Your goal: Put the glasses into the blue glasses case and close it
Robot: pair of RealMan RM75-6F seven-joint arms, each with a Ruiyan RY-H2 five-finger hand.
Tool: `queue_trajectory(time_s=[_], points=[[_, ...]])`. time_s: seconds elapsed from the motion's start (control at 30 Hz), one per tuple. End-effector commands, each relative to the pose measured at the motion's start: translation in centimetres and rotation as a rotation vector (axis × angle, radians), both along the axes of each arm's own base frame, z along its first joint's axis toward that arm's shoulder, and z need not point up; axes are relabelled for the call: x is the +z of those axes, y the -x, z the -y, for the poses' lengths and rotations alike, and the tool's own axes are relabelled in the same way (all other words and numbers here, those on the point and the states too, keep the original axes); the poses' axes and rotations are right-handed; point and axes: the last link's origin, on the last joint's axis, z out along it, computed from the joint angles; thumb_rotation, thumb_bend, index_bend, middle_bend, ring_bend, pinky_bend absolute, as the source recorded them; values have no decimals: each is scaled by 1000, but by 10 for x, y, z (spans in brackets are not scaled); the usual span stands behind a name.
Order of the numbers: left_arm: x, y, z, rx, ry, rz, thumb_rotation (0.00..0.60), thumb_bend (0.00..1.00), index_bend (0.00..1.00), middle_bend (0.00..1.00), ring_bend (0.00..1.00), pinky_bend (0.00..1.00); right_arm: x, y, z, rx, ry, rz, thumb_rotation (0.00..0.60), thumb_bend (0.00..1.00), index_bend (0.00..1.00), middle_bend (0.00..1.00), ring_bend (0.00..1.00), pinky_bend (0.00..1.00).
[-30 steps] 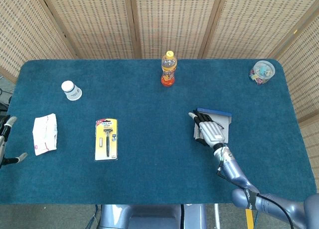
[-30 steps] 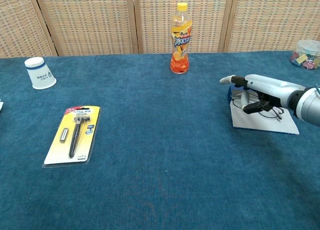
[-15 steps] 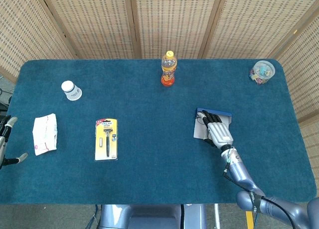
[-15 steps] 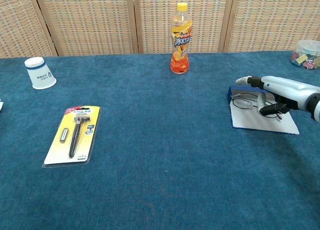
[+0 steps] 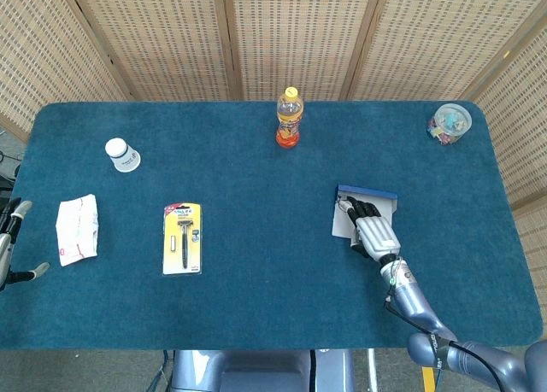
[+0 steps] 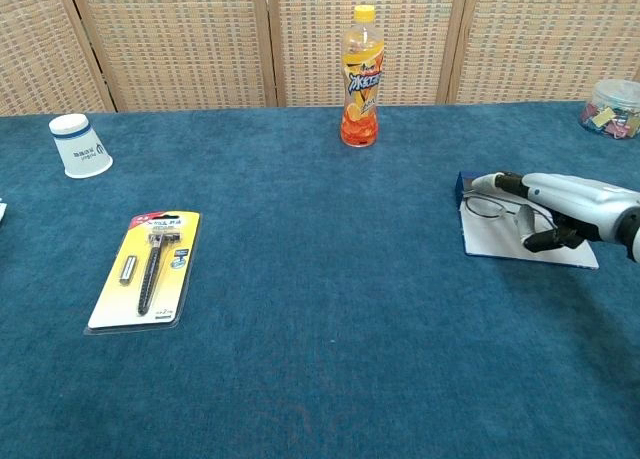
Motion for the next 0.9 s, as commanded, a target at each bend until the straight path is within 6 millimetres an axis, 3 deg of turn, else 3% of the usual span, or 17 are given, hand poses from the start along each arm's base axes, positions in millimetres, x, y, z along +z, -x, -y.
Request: queue_trajectory(time_s=[0.03,0.4,0.63,0.67,0.7,0.77,0.83,0.87,0.9], points=[[0,0,0,1,0,0,600,0,0,0,0,0,-3,2,-1,0,-12,-19,600,1000,0,0,0,61],[0,0,0,-1,1,2,600,0,0,0,0,0,-9,5,-3,0,-35,-57,600,1000,0,0,0,61],[0,0,0,-1,2,2,600,0,0,0,0,0,14,-8,1,46,82,36,600,972,0,0,0,61],[0,0,0,-1,4,-1,600,0,0,0,0,0,21,-9,1,63,115,57,600,924,0,0,0,61],[-1,0,0,-2,4,-1,600,0,0,0,0,0,25,-9,1,74,127,63,600,804,0,0,0,61],[-1,0,0,-3,4,-3,600,0,0,0,0,0,30,-8,1,85,134,68,600,464,0,0,0,61],[-2,-1,1,-4,5,-5,600,0,0,0,0,0,36,-5,1,111,145,35,600,197,0,0,0,61],[-2,-1,1,-5,5,-6,600,0,0,0,0,0,40,-2,2,136,150,-15,600,82,0,0,0,57],[-2,-1,1,-5,5,-6,600,0,0,0,0,0,41,-1,2,146,151,-31,600,34,1,0,0,54]])
